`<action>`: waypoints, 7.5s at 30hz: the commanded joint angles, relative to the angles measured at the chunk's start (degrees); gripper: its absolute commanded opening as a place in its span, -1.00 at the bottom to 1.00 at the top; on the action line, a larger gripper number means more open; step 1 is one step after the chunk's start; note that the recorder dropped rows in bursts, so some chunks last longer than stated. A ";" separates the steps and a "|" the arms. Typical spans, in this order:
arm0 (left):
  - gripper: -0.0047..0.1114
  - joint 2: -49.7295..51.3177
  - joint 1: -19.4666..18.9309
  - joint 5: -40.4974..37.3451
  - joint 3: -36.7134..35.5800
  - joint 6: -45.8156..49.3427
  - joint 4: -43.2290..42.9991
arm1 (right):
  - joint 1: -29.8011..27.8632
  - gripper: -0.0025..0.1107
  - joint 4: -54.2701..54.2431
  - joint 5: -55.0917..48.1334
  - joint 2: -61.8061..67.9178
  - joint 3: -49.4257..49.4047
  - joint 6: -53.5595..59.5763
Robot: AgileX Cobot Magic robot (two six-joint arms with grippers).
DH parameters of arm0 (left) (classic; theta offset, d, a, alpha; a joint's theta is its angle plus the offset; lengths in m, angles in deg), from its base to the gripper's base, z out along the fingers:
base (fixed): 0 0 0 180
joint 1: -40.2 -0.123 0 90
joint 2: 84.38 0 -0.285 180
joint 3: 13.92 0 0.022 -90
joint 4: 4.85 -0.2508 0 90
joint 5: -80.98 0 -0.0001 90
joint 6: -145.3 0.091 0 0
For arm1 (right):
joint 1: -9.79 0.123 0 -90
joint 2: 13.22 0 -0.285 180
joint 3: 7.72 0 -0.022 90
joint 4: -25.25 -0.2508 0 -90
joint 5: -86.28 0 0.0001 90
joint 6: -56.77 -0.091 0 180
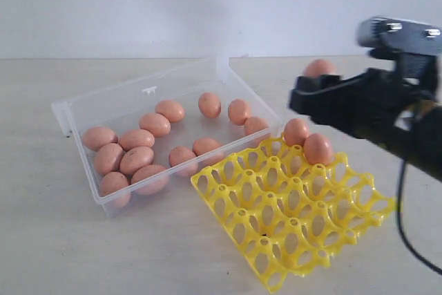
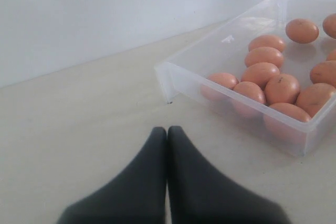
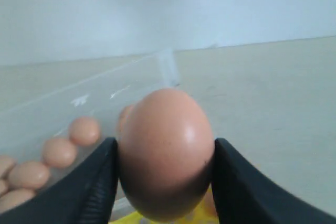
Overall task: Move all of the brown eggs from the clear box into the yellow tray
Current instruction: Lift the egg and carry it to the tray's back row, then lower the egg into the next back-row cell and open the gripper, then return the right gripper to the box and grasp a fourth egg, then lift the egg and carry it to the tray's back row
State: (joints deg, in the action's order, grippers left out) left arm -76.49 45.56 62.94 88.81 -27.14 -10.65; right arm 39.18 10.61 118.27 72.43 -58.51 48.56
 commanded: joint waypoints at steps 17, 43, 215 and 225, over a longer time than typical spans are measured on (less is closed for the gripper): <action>-0.99 -0.11 -0.04 0.48 0.05 0.02 0.45 | -47.44 -0.96 107.91 35.80 11.18 7.13 -69.68; -0.99 -0.11 -0.04 0.48 0.05 0.02 0.45 | -40.68 -0.96 96.98 14.65 20.03 7.13 -54.34; -0.99 -0.11 -0.04 0.48 0.05 0.02 0.45 | -0.76 -0.96 16.33 0.52 -0.47 -0.50 -9.00; -0.99 -0.11 -0.04 0.48 0.05 0.02 0.45 | -55.57 -0.96 99.81 37.98 2.33 2.35 -67.73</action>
State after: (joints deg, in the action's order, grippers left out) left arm -76.49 45.56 62.94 88.81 -27.14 -10.65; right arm -12.23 101.68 152.19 71.75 -57.71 -13.76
